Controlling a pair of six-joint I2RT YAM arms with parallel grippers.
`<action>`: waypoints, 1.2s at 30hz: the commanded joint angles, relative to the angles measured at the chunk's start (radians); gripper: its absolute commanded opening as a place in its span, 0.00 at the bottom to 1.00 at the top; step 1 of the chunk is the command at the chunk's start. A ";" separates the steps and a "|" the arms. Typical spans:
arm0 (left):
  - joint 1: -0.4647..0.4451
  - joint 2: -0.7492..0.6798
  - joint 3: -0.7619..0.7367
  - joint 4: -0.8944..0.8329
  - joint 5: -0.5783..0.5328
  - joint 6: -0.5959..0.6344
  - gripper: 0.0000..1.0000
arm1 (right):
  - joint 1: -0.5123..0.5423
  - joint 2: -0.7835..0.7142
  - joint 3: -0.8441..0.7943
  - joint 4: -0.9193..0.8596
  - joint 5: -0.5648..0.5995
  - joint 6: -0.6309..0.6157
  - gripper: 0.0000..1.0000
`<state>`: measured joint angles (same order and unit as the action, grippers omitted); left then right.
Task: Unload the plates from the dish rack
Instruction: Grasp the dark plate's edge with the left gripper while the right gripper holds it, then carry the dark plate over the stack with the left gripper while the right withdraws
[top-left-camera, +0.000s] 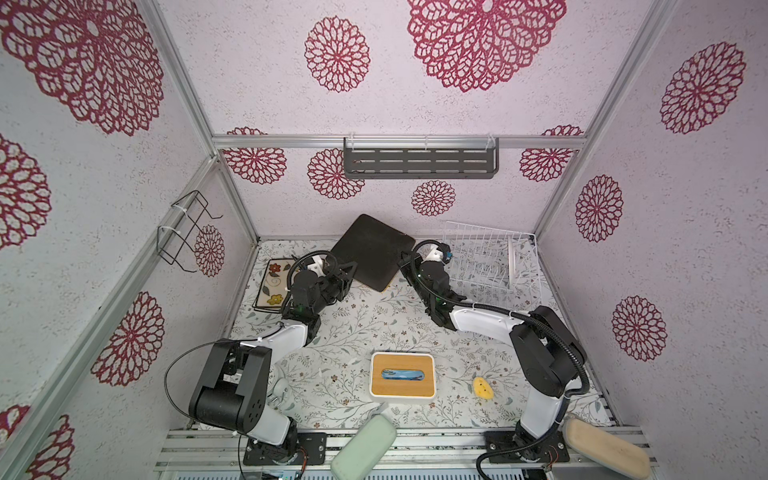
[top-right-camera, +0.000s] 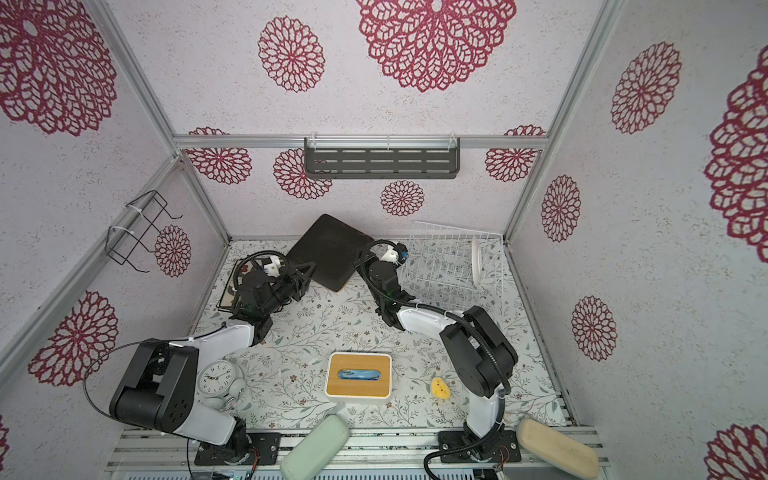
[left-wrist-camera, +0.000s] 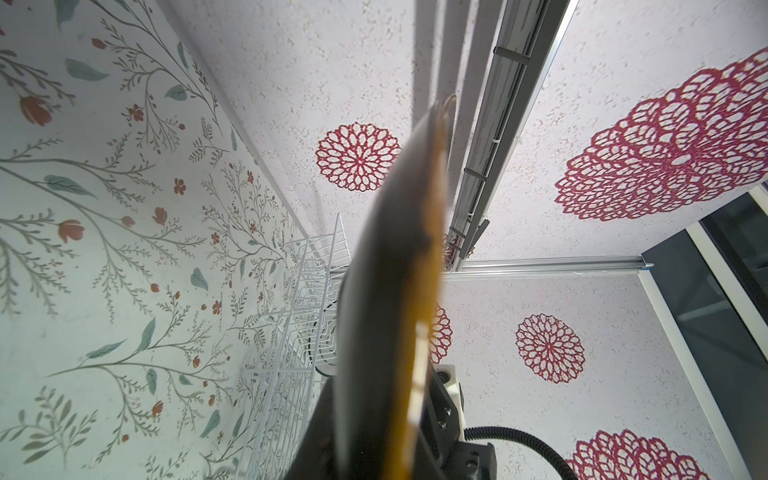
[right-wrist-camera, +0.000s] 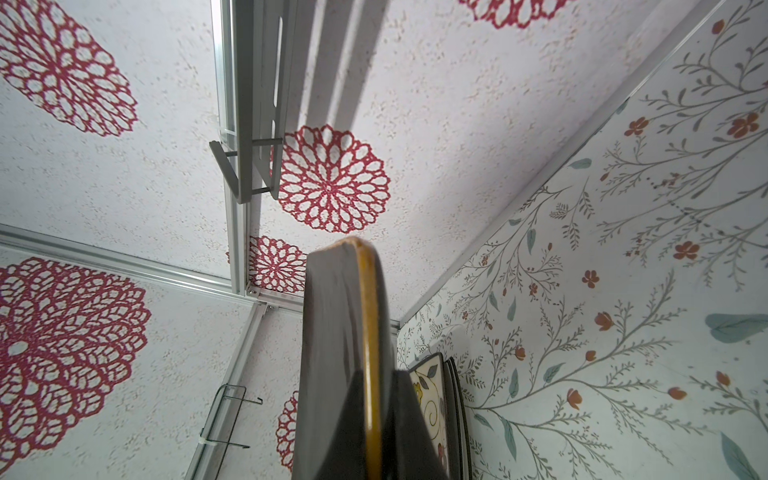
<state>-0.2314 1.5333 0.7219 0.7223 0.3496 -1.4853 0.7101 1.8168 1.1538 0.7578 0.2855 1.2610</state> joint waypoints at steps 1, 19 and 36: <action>0.000 -0.046 0.016 0.009 -0.014 0.024 0.00 | -0.006 -0.086 0.062 0.204 -0.051 0.014 0.14; 0.107 -0.134 0.163 -0.108 0.017 0.060 0.00 | -0.038 -0.144 0.023 0.112 -0.088 0.017 0.83; 0.242 -0.268 0.070 -0.167 -0.053 0.079 0.00 | -0.070 -0.150 -0.017 0.107 -0.146 0.031 0.91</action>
<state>-0.0158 1.3281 0.7956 0.4030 0.3225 -1.4174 0.6487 1.7123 1.1469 0.8330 0.1761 1.2842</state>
